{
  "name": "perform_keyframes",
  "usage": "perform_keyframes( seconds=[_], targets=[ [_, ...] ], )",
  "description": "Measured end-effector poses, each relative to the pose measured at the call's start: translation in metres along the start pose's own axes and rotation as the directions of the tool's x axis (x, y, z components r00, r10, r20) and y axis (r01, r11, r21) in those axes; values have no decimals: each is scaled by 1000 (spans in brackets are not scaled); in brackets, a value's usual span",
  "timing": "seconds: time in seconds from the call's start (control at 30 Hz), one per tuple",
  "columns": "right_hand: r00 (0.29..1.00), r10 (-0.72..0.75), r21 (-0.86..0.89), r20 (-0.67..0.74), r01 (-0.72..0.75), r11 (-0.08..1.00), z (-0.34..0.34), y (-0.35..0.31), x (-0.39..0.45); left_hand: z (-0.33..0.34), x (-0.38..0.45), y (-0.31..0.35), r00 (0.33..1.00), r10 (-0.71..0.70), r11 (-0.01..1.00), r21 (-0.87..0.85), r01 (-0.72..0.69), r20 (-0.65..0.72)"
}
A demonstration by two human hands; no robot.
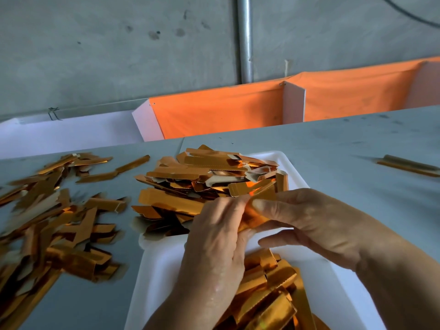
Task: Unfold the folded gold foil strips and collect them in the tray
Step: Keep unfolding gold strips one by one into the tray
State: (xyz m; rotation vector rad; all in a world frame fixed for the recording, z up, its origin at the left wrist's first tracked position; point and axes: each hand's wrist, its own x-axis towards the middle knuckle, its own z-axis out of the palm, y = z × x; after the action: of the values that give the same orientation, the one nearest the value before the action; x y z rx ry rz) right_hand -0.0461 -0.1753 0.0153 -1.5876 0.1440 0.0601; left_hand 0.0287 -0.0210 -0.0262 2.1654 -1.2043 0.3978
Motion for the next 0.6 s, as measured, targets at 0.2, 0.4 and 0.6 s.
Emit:
perform_keyframes(
  seconds=[0.2,0.4,0.6],
  targets=[
    [998,68,140,5,-68,988,0,1,2,-2,1,4,1000,7,1000,6,-7,21],
    [994,110,346,5,-105,932,-1,2,2,-8,2,9,999,37,996,76,-40,35],
    [987,30,65,-159,-20,998,-5,-1,1,-11,1,4,998,-36,996,-85,41,49]
  ],
)
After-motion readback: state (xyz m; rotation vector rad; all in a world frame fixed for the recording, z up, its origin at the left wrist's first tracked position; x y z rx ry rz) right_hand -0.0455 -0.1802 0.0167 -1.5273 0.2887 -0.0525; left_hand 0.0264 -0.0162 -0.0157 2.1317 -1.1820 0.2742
